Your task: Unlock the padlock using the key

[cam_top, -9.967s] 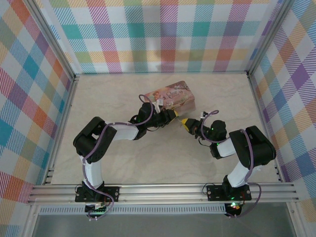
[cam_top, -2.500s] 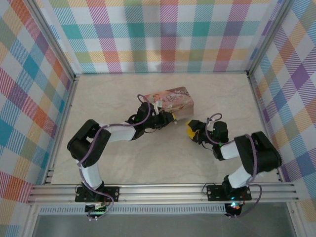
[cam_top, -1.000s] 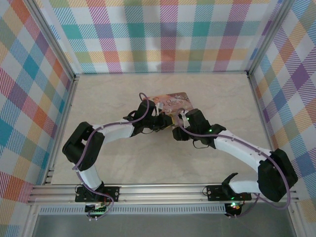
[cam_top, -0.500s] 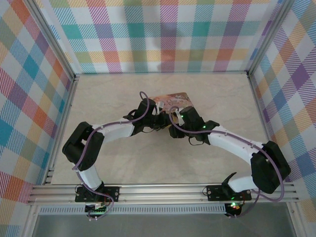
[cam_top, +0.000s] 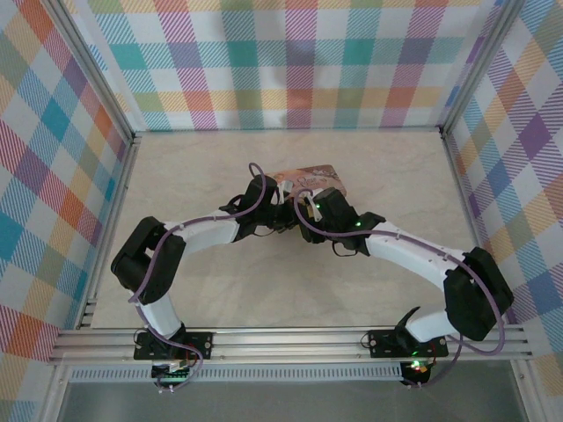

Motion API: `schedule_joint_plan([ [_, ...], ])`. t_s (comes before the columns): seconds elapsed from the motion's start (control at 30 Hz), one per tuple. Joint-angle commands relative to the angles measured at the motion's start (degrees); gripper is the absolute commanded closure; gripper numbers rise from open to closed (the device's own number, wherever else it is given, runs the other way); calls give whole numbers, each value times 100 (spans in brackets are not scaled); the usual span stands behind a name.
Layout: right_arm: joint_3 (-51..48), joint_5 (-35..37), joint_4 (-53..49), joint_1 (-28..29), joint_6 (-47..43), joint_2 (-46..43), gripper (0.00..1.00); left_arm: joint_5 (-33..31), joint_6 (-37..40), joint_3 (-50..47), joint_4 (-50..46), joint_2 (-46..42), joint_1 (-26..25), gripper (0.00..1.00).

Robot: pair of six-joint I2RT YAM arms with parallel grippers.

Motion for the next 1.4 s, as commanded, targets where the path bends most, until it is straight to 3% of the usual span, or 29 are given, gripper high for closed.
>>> schedule_joint_plan([
  [0.0,220,195,-20,69,-155,104,63,261,47,164,243,-192,-12,89],
  [0.13,255,275,8,107,-139,136,72,269,56,148,248,-207,-21,89],
  [0.27,277,344,1,106,-122,128,100,263,57,121,258,-216,-19,89],
  [0.57,-19,-113,209,109,78,79,100,159,141,-8,155,-311,-19,85],
  [1.1,-612,-946,923,112,248,624,100,-496,110,-848,135,-398,-19,57],
  [1.37,-696,-1032,1016,107,240,796,100,-770,86,-1192,-13,-710,-19,55],
])
